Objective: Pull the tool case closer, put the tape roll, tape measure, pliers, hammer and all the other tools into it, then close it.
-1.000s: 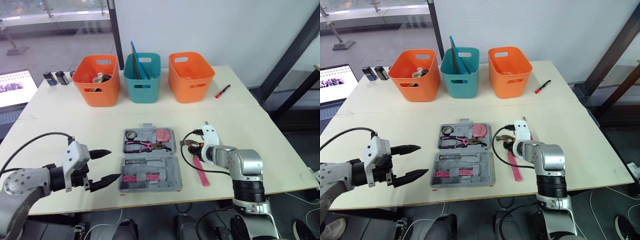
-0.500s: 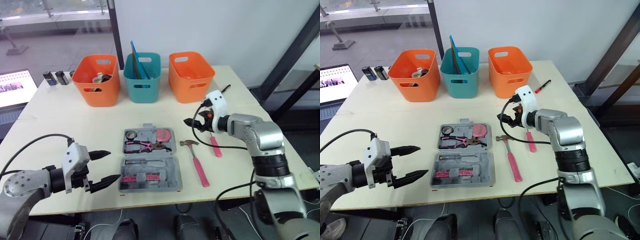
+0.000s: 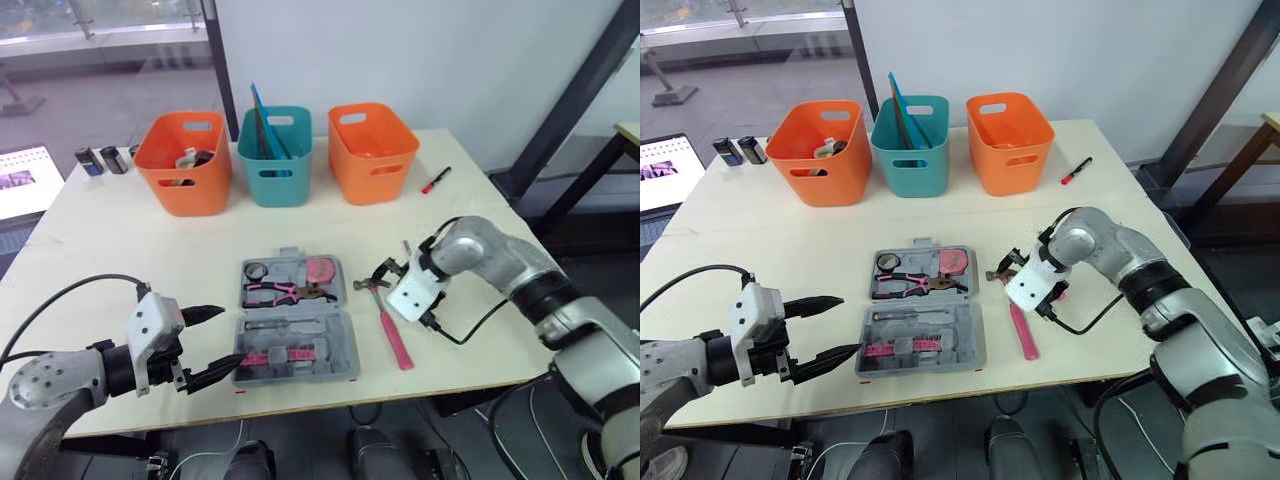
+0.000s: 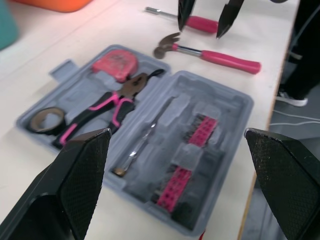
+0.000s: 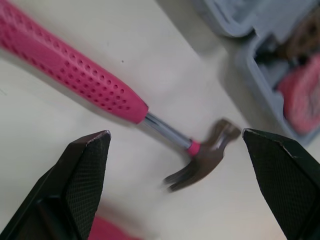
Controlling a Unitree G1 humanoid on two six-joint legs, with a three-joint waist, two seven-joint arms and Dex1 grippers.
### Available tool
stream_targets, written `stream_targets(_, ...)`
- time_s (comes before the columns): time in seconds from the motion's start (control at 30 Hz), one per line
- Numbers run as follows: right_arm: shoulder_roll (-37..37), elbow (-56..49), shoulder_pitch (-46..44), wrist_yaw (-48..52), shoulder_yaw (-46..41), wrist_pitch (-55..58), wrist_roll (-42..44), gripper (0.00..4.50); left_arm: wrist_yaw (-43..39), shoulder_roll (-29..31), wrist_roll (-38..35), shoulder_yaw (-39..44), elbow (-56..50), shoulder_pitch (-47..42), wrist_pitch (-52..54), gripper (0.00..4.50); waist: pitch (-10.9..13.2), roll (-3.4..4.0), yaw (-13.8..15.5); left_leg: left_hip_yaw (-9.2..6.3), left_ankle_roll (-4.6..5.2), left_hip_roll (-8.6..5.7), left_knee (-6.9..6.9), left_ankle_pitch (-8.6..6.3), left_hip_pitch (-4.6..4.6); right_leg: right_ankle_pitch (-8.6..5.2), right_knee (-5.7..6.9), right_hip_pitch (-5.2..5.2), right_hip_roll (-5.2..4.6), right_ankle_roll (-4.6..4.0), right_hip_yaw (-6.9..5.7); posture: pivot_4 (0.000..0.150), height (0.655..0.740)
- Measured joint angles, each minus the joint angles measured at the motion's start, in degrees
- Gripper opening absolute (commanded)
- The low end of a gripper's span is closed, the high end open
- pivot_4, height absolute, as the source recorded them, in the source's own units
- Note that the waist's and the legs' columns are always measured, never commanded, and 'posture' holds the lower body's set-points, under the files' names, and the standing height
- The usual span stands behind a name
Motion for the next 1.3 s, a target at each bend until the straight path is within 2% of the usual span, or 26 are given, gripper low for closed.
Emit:
stream_targets(0.2, 4.92, 11.20, -6.01, -14.42, 6.42, -11.92, -15.56, 4.45, 1.27, -0.34, 0.00, 0.72, -1.29, 1.40, 0.64, 4.50, 0.00, 0.00, -0.11, -0.01, -0.01, 0.00, -0.01, 0.01, 0.00, 0.00, 0.02, -0.01, 0.00, -0.02, 0.00, 0.150, 0.7400)
stream_targets(0.23, 5.76, 12.61, -6.49, -16.57, 7.31, -12.69, -17.81, 4.22, 1.40, -0.42, -0.01, 0.80, -1.78, 1.61, 0.67, 4.50, 0.00, 0.00, -0.15, -0.01, -0.02, 0.00, -0.01, 0.01, 0.01, 0.00, 0.04, -0.01, 0.00, -0.02, 0.00, 0.150, 0.7400)
stream_targets(0.3, 6.96, 14.57, -7.86, -21.16, 9.65, -14.31, -22.36, 3.59, 1.80, -0.45, 0.02, 0.92, -2.32, 2.24, 0.68, 4.50, 0.00, 0.01, -0.21, -0.01, -0.03, 0.00, 0.00, 0.02, 0.03, 0.00, 0.12, -0.03, 0.00, -0.02, 0.02, 0.150, 0.7400)
stream_targets(0.43, 9.23, 18.48, -11.13, -29.88, 14.00, -15.21, -30.88, 1.57, 2.28, -0.45, 0.11, 1.66, -2.96, 2.99, 0.86, 4.50, -0.02, -0.03, -0.30, -0.03, -0.09, 0.00, 0.02, 0.05, 0.13, -0.02, 0.37, -0.07, 0.01, -0.06, 0.03, 0.150, 0.7400)
stream_targets(0.53, 10.83, 20.84, -12.55, -33.63, 15.78, -15.25, -33.85, 0.10, 2.41, -0.45, 0.10, 2.05, -3.17, 3.14, 0.97, 4.50, -0.03, -0.05, -0.54, -0.04, -0.08, 0.00, 0.03, 0.06, 0.22, -0.06, 0.56, -0.07, 0.04, -0.11, 0.06, 0.150, 0.7400)
stream_targets(0.77, 11.93, 22.05, -13.59, -37.86, 16.85, -17.48, -35.98, 0.04, 2.91, -0.53, 0.04, 2.39, -4.06, 3.43, 1.06, 4.50, -0.02, -0.02, -0.33, -0.08, -0.08, 0.00, 0.01, 0.06, 0.23, -0.08, 0.64, -0.07, 0.07, -0.12, 0.08, 0.150, 0.7400)
stream_targets(0.9, 9.70, 19.28, -13.78, -41.20, 17.93, -22.55, -37.76, 0.04, 2.93, -0.54, 0.04, 2.34, -3.99, 2.80, 1.06, 4.50, 0.00, 0.01, -0.21, -0.08, -0.08, -0.01, 0.01, 0.06, 0.20, -0.08, 0.65, -0.11, 0.07, -0.12, 0.08, 0.150, 0.7400)
stream_targets(1.0, 8.23, 19.26, -15.59, -39.95, 17.48, -27.24, -35.56, 0.04, 2.88, -0.54, 0.05, 2.25, -3.92, 2.16, 1.05, 4.50, 0.01, 0.04, -0.21, -0.08, -0.08, -0.01, 0.02, 0.06, 0.19, -0.08, 0.65, -0.12, 0.07, -0.12, 0.08, 0.150, 0.7400)
stream_targets(1.1, 7.74, 24.26, -18.25, -32.48, 13.93, -31.04, -25.72, 0.04, 2.64, -0.52, 0.07, 1.87, -3.72, 1.57, 1.06, 4.50, 0.01, 0.04, -0.41, -0.09, -0.08, 0.00, 0.02, 0.06, 0.20, -0.08, 0.67, -0.11, 0.07, -0.11, 0.08, 0.150, 0.7400)
stream_targets(1.2, 7.24, 28.44, -18.82, -19.87, 8.64, -30.16, -12.10, 0.04, 2.35, -0.53, 0.15, 1.78, -3.48, 0.77, 1.01, 4.50, 0.01, 0.04, -0.37, -0.10, -0.07, 0.00, 0.02, 0.06, 0.23, -0.07, 0.67, -0.02, 0.07, -0.10, 0.08, 0.150, 0.7400)
stream_targets(1.3, 5.78, 24.20, -14.30, -3.77, 0.90, -17.50, 4.25, 0.04, 2.33, -0.55, 0.17, 1.69, -2.63, -0.70, 0.97, 4.50, 0.01, 0.03, -0.13, -0.15, -0.07, 0.00, 0.06, 0.06, 0.25, -0.07, 0.67, 0.09, 0.07, -0.09, 0.04, 0.150, 0.7400)
